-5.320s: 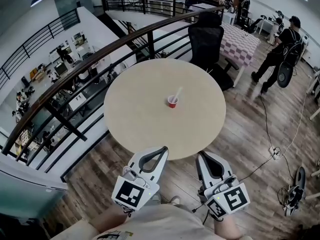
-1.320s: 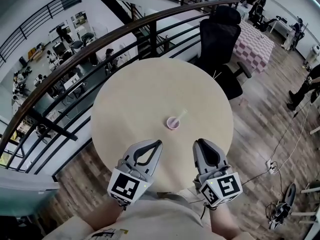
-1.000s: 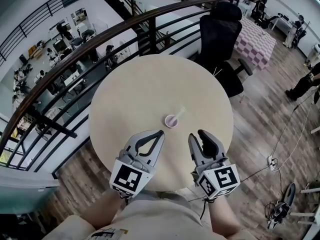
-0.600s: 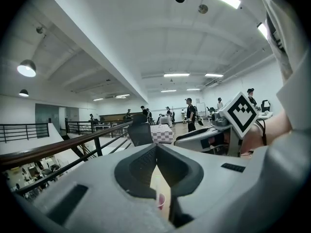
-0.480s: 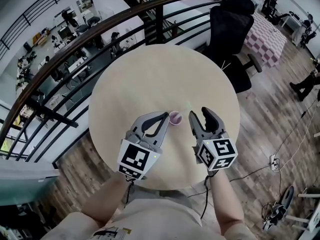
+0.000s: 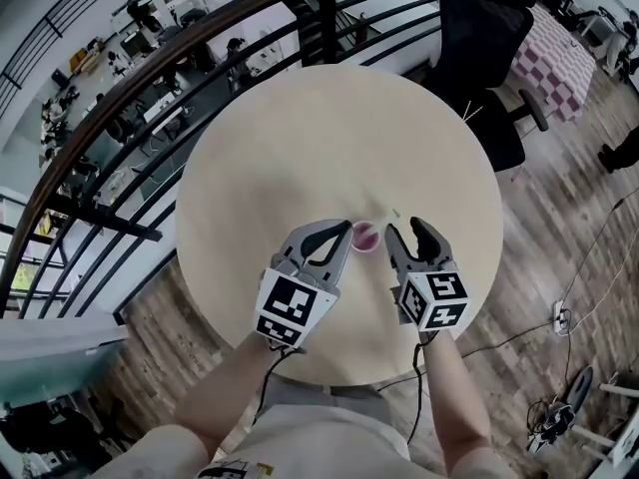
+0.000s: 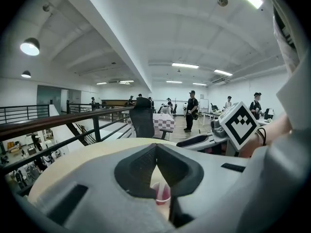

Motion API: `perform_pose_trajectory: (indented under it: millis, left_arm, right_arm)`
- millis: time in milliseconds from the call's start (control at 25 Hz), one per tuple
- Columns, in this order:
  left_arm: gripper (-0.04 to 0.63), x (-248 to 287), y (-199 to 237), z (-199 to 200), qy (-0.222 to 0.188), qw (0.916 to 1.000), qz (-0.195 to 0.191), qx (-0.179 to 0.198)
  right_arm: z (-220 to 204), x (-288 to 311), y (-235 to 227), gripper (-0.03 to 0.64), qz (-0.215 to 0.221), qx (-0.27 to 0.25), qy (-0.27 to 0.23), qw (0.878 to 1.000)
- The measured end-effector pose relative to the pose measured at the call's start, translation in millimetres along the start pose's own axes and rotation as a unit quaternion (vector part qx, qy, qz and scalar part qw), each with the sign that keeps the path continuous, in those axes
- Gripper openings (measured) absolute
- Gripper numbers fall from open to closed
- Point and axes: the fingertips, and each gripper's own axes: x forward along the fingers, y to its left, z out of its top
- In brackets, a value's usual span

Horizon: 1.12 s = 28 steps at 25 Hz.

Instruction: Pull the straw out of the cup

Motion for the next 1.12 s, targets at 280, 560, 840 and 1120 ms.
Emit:
perform_pose_trajectory:
  millis: [280,560,840,1120]
  left_arm:
    - [0.014,33,7,-49,0.040,0.9989,-0.013,-0.019]
    - [0.014,55,10,-77,0.070,0.9969,-0.022,-0.028]
    - [0.014,62,16,-90,0.067,0.9971,-0.006,-0.036]
    - [0.014,52,17,-94,0.070,0.9968,-0.002,-0.038]
  right_arm:
    - [-32,34,-22,0.184,-0.013,0.018,0.035,0.999]
    - [-67,63,-30,0.183,0.010,0.040,0.093,0.995]
    - [-81,77,-38,0.112,-0.001,0.051,0.097,0.994]
    - [-83,80,-31,0.061,0.008,0.057,0.088,0.994]
